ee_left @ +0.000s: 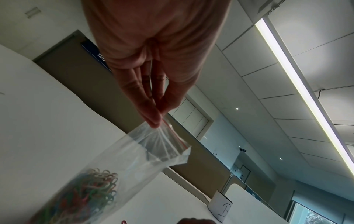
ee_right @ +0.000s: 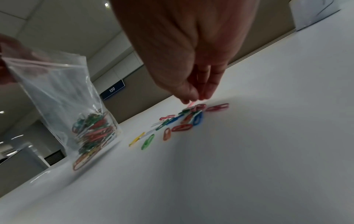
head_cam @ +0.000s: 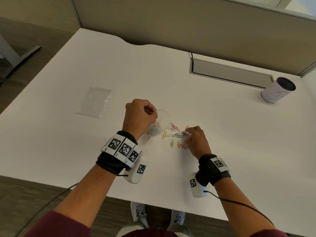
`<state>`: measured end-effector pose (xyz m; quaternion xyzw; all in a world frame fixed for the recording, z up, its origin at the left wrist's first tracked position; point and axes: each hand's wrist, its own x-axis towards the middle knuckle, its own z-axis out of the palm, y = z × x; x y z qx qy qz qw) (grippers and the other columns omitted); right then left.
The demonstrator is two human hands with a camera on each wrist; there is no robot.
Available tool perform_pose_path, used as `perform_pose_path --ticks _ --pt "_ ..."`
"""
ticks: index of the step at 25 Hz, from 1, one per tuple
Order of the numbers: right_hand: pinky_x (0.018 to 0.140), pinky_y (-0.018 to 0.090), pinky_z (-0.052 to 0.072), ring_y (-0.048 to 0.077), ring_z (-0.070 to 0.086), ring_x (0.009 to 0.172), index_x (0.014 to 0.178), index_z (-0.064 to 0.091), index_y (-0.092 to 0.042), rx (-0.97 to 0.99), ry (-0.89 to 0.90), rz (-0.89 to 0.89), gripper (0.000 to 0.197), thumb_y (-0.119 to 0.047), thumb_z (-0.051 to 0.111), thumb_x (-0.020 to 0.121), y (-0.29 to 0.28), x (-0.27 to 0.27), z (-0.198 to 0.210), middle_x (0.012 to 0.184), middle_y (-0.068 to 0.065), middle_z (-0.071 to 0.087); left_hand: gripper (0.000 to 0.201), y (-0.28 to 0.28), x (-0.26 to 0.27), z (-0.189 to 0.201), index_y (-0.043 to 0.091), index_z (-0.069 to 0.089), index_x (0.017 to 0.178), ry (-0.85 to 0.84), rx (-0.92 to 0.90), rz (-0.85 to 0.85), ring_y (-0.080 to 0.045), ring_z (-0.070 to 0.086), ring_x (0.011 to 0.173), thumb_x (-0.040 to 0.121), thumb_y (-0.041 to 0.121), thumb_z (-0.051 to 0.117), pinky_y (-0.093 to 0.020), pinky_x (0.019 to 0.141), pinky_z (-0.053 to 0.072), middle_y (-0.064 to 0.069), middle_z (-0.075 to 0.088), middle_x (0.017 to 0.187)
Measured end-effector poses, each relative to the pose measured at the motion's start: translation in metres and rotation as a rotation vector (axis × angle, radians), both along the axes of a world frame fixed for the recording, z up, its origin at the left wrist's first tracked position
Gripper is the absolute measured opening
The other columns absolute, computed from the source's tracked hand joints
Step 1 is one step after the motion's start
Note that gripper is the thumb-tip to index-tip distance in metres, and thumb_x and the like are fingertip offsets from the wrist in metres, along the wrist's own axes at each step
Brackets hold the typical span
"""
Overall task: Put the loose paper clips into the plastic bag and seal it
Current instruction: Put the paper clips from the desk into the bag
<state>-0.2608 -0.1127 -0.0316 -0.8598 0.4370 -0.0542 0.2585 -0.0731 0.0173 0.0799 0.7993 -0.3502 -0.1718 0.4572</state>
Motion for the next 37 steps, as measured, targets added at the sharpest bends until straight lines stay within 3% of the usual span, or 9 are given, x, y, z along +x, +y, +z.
perform_pose_path --ticks 4,7,11,14,18,26,28,32,37 --pt "0.090 0.029 0.041 0.022 0.052 0.112 0.099 0.068 -0.016 -0.040 -0.129 0.210 0.017 -0.020 0.069 0.083 0.004 0.026 0.007 0.114 0.003 0.064 0.002 0.007 0.008 0.000 0.006 0.073 0.077 -0.004 -0.009 0.039 -0.014 0.071 0.057 0.078 0.005 0.073 -0.036 0.074 0.062 -0.006 0.073 0.065" --pt "0.096 0.036 0.040 0.023 0.053 0.116 0.094 0.070 -0.018 -0.049 -0.048 0.433 0.011 -0.023 0.068 0.084 0.015 0.047 -0.001 0.116 0.002 0.065 0.003 0.009 0.008 0.000 0.007 0.073 0.077 -0.011 -0.008 0.037 -0.014 0.070 0.056 0.078 0.004 0.073 -0.035 0.072 0.062 -0.007 0.073 0.065" --pt "0.084 0.031 0.024 0.025 0.051 0.110 0.089 0.067 -0.016 -0.087 -0.007 0.302 0.006 -0.018 0.063 0.085 0.007 0.043 -0.007 0.107 -0.001 0.064 0.003 0.007 0.006 0.001 0.006 0.073 0.075 0.008 -0.003 0.044 -0.015 0.070 0.056 0.077 0.003 0.072 -0.034 0.071 0.062 -0.008 0.072 0.063" --pt "0.089 0.032 0.025 0.024 0.047 0.118 0.100 0.068 -0.019 -0.100 0.000 0.195 0.015 -0.021 0.063 0.086 -0.011 0.026 -0.004 0.117 0.000 0.061 0.002 0.006 0.004 0.000 0.006 0.073 0.076 0.018 -0.001 0.034 -0.016 0.070 0.058 0.077 0.004 0.072 -0.034 0.072 0.062 -0.008 0.073 0.065" --pt "0.113 0.045 0.021 0.022 0.025 0.143 0.135 0.049 -0.031 -0.034 0.151 0.364 0.043 -0.038 0.054 0.093 -0.020 0.025 -0.002 0.152 -0.004 0.037 0.003 0.000 -0.003 0.001 0.006 0.072 0.077 0.017 0.001 0.004 -0.015 0.070 0.057 0.078 0.004 0.072 -0.031 0.069 0.062 -0.009 0.073 0.066" --pt "0.111 0.046 0.028 0.024 0.027 0.141 0.140 0.042 -0.029 0.025 0.161 0.385 0.072 -0.048 0.071 0.077 -0.016 -0.005 0.001 0.154 -0.002 0.034 0.002 -0.011 -0.013 0.000 0.007 0.073 0.077 0.017 0.025 -0.040 -0.017 0.071 0.061 0.078 0.005 0.073 -0.032 0.070 0.062 -0.009 0.073 0.067" --pt "0.110 0.049 0.029 0.027 0.024 0.142 0.141 0.041 -0.033 0.013 0.218 0.445 0.069 -0.041 0.071 0.080 -0.018 -0.007 -0.001 0.156 -0.002 0.030 0.002 -0.014 -0.017 -0.001 0.006 0.073 0.077 0.022 0.030 -0.056 -0.017 0.071 0.060 0.078 0.005 0.072 -0.030 0.069 0.062 -0.009 0.073 0.067" --pt "0.094 0.042 0.047 0.031 0.044 0.123 0.124 0.062 -0.027 -0.086 0.082 0.488 0.045 -0.007 0.065 0.084 -0.020 -0.007 -0.006 0.137 0.004 0.054 0.001 -0.019 -0.022 -0.001 0.005 0.073 0.078 0.030 0.038 -0.070 -0.016 0.071 0.058 0.078 0.005 0.072 -0.028 0.068 0.062 -0.009 0.073 0.067" --pt "0.075 0.035 0.052 0.029 0.057 0.100 0.105 0.070 -0.014 -0.169 0.014 0.448 0.026 -0.001 0.060 0.085 -0.016 -0.003 -0.011 0.108 0.008 0.066 0.001 -0.022 -0.025 -0.002 0.005 0.073 0.079 0.033 0.046 -0.080 -0.017 0.071 0.060 0.078 0.005 0.072 -0.027 0.068 0.061 -0.010 0.073 0.068"
